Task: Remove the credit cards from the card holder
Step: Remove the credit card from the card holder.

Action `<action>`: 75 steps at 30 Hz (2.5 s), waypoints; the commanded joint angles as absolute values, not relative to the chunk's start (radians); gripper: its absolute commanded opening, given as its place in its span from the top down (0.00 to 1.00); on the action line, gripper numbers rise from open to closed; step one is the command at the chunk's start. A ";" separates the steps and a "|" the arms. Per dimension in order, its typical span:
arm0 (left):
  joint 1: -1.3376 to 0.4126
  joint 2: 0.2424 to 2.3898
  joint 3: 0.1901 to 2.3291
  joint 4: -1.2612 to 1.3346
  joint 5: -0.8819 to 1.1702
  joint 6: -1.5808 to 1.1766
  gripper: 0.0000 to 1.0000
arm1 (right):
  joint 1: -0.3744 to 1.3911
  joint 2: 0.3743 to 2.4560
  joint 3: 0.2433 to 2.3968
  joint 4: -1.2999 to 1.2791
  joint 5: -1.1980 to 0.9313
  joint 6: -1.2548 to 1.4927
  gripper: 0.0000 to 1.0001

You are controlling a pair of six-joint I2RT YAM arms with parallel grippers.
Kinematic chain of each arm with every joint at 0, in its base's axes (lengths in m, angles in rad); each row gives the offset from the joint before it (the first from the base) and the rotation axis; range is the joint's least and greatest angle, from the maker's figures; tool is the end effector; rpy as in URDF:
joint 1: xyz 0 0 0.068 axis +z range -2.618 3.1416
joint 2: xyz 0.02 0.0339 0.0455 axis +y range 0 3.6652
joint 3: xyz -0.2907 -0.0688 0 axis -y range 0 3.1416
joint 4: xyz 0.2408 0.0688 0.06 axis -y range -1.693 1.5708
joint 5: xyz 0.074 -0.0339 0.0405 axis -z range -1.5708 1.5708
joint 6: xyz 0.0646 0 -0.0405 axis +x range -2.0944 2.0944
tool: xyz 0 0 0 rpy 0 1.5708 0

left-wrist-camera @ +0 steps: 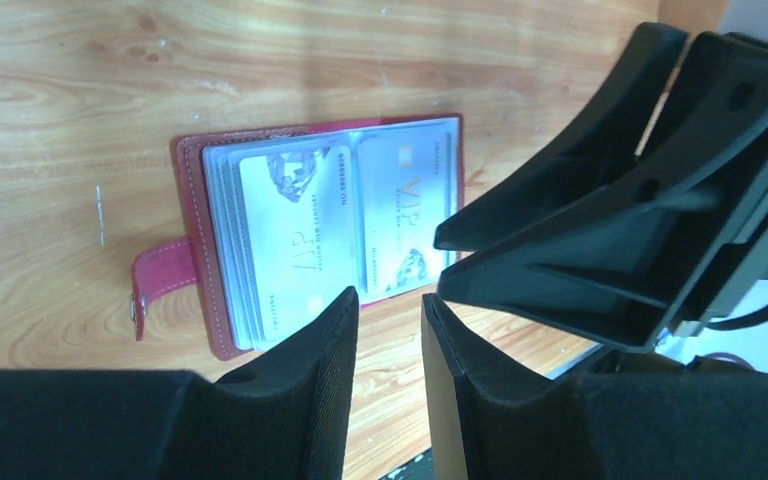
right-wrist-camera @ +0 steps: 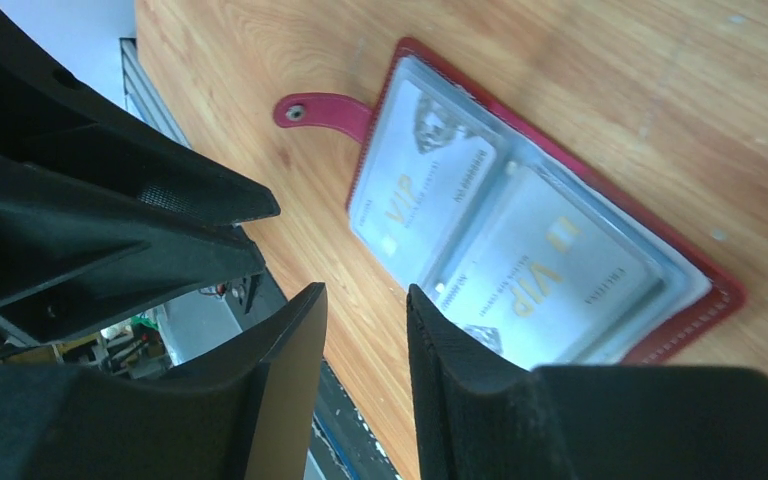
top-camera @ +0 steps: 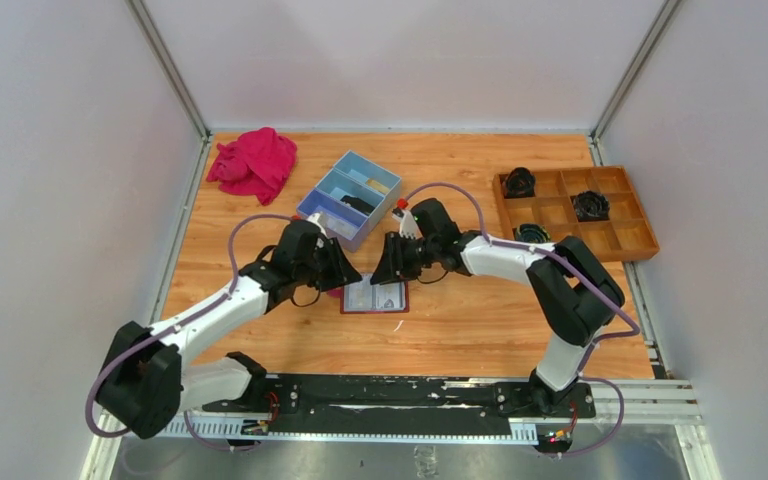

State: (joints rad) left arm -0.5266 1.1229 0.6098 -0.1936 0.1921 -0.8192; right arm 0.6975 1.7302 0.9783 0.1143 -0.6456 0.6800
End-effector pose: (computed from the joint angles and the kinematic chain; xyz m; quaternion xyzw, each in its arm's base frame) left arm 0.1994 -0.1302 0.2204 -0.0920 0.9001 -0.3279 0.2717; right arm 0.2693 0.2764 0.2051 -0.1501 0.8457 0.4899 0.1493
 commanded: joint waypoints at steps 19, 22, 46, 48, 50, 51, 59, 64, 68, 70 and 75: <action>-0.491 1.347 0.562 -0.061 0.127 -0.845 0.76 | 0.656 1.759 0.931 0.074 -0.611 0.714 0.69; -0.491 1.375 0.561 -0.043 0.141 -0.845 0.77 | 0.651 1.753 0.922 0.075 -0.607 0.713 0.68; -0.492 1.435 0.532 -0.005 0.284 -0.818 0.84 | 0.628 1.798 0.878 0.152 -0.613 0.776 0.69; -0.492 1.438 0.534 0.014 0.288 -0.816 0.86 | 0.623 1.804 0.872 0.164 -0.617 0.783 0.68; -0.492 1.441 0.534 0.021 0.290 -0.814 0.86 | 0.620 1.811 0.871 0.169 -0.622 0.787 0.69; -0.492 1.442 0.536 0.021 0.291 -0.813 0.86 | 0.620 1.813 0.869 0.173 -0.626 0.789 0.69; -0.492 1.383 0.535 0.023 0.292 -0.808 0.84 | 0.616 1.810 0.861 0.176 -0.628 0.788 0.69; -0.492 1.315 0.526 0.023 0.277 -0.788 0.81 | 0.612 1.811 0.861 0.178 -0.628 0.787 0.69; -0.492 1.309 0.529 0.023 0.277 -0.778 0.81 | 0.613 1.816 0.865 0.178 -0.632 0.787 0.69; -0.492 1.328 0.534 0.023 0.282 -0.775 0.81 | 0.612 1.816 0.867 0.178 -0.633 0.787 0.69; -0.492 1.381 0.551 0.025 0.292 -0.769 0.81 | 0.611 1.814 0.869 0.177 -0.634 0.783 0.69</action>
State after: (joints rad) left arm -0.4946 1.3441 0.5400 0.0216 0.2813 -0.7933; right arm 0.6258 1.7973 0.8776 0.1741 -0.6273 0.7864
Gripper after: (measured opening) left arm 0.188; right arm 0.314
